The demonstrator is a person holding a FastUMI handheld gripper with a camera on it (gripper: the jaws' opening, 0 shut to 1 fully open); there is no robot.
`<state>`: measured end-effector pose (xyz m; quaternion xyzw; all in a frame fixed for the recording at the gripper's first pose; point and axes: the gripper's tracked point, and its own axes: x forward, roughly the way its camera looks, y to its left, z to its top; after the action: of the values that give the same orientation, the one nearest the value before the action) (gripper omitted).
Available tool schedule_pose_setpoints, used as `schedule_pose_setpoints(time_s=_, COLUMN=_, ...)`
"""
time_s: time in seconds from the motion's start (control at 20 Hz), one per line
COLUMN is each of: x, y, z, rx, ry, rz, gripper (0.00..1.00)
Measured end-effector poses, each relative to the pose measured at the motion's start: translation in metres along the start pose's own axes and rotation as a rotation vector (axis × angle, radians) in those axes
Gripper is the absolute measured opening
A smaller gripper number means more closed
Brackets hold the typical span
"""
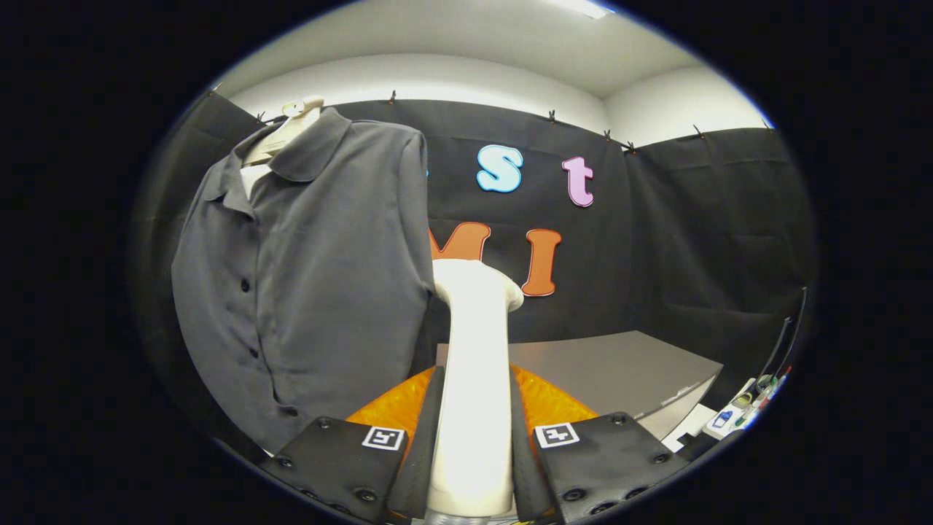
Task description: Iron the clothes twice with a garment steamer, once on the left side and once on the right side.
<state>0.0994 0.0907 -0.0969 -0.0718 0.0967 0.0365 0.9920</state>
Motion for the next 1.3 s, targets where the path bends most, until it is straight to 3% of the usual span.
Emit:
schedule_pose_setpoints(time_s=0.3, x=-0.069, y=0.031, z=-0.007, rx=0.03, ry=-0.087, rz=-0.047, gripper=0.51)
schedule_pose_setpoints(time_s=0.65, x=-0.125, y=0.092, z=0.005, rx=0.008, ry=-0.202, rz=0.001, gripper=0.51)
schedule_pose_setpoints(time_s=0.95, x=-0.125, y=0.138, z=0.004, rx=-0.027, ry=-0.228, rz=0.037, gripper=0.51)
schedule_pose_setpoints(time_s=1.3, x=-0.093, y=0.163, z=-0.005, rx=-0.023, ry=-0.206, rz=0.054, gripper=0.51)
